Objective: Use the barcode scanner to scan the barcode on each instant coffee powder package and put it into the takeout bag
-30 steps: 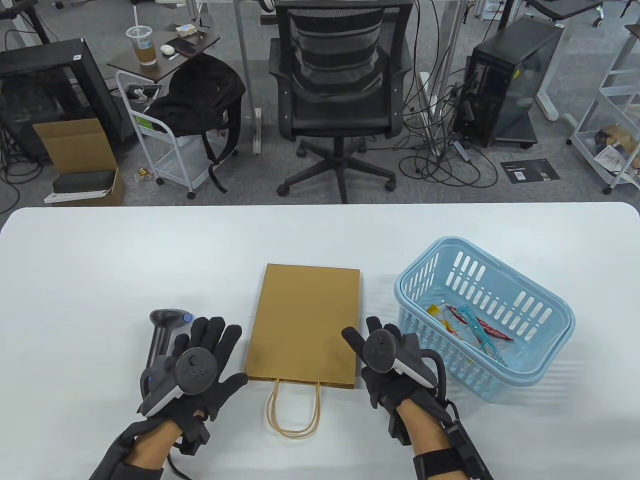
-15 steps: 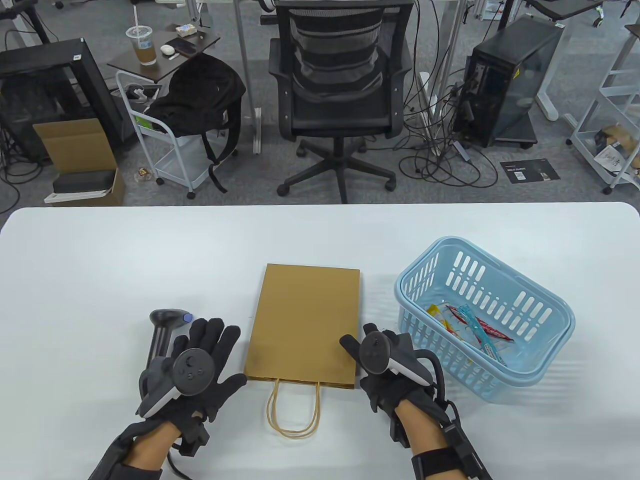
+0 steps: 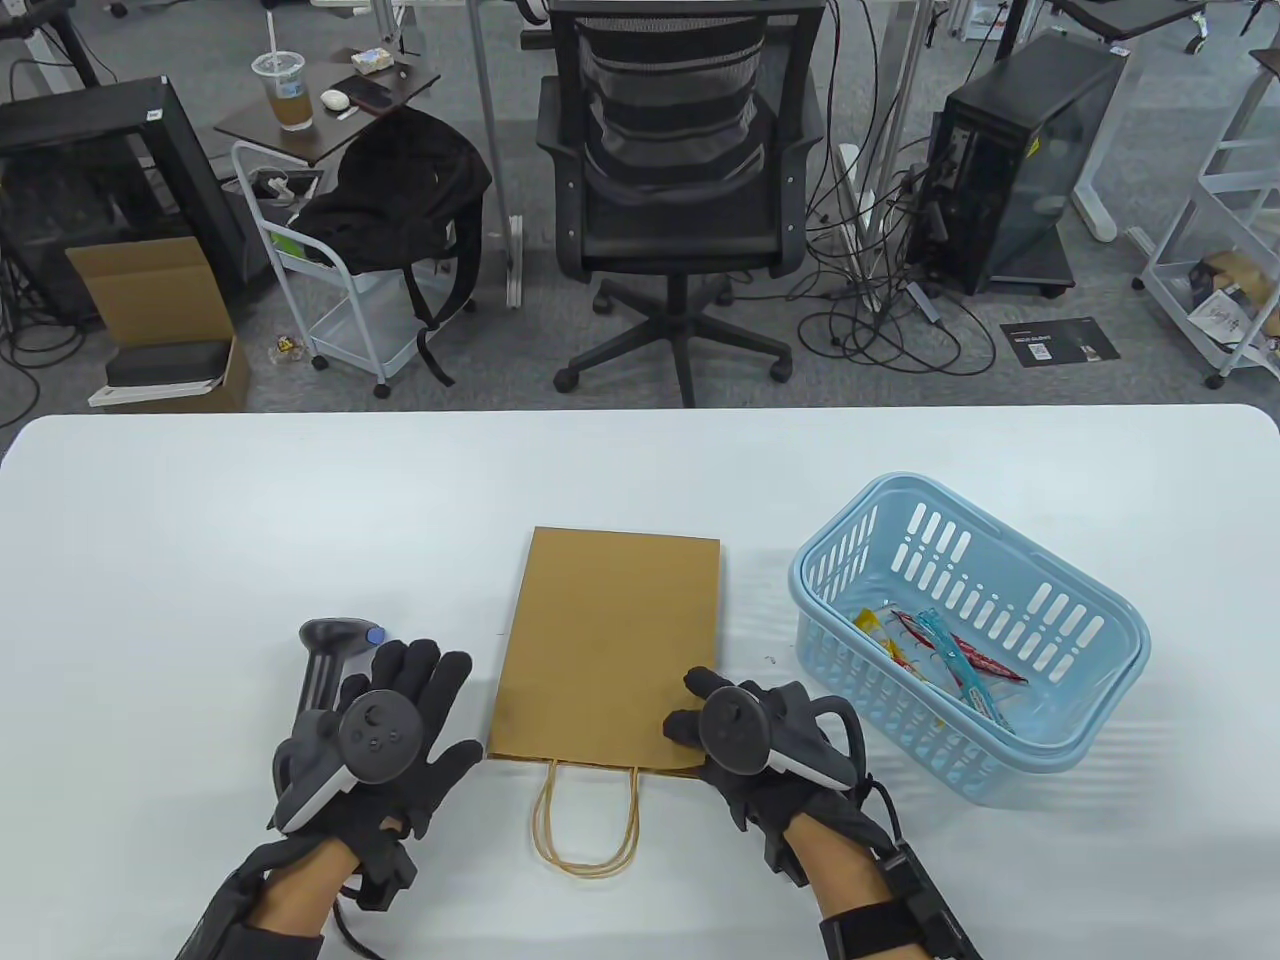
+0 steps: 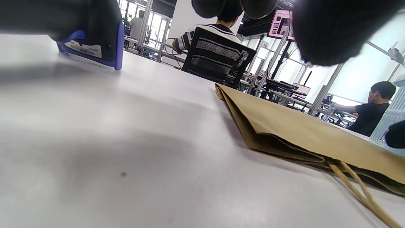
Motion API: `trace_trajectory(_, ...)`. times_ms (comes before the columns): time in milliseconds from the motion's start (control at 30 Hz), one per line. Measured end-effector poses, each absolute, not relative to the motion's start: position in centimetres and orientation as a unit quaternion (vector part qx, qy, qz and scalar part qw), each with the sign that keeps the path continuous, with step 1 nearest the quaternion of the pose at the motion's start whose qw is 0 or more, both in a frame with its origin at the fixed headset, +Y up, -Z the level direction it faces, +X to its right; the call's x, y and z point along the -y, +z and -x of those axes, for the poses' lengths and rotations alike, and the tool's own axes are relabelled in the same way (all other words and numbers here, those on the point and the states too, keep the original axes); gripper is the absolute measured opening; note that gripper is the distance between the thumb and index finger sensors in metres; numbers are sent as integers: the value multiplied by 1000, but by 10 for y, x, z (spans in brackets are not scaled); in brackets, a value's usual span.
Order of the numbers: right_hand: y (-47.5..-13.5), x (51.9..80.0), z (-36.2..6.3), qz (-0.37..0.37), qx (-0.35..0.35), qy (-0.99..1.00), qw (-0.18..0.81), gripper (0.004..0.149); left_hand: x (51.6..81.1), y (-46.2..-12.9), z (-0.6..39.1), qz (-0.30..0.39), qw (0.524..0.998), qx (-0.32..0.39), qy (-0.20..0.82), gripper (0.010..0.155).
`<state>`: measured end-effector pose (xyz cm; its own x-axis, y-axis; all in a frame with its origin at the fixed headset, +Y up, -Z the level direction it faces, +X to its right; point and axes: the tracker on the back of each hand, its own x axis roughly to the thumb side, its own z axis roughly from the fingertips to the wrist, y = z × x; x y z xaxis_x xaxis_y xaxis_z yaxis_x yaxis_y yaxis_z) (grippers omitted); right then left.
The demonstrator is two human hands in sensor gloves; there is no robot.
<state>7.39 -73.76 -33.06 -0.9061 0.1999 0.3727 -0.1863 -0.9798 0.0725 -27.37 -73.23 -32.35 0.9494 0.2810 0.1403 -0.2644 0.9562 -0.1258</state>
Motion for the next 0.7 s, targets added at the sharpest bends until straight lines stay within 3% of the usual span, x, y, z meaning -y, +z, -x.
trace_trajectory(100,-328,731,-73,-211,31,969,128,37,732,-323,274,49,985,79,144,85)
trace_trajectory(300,-321,712,-74,-221,116,953,173,38,729,-323,276,35,978,84,185,80)
trace_trajectory(600,-320,698,-90,-196,171,934,247,39,717,-322,285,-18,969,80,235,65)
trace_trajectory(700,-319,696,-94,-192,181,930,257,48,717,-321,282,-16,967,92,237,66)
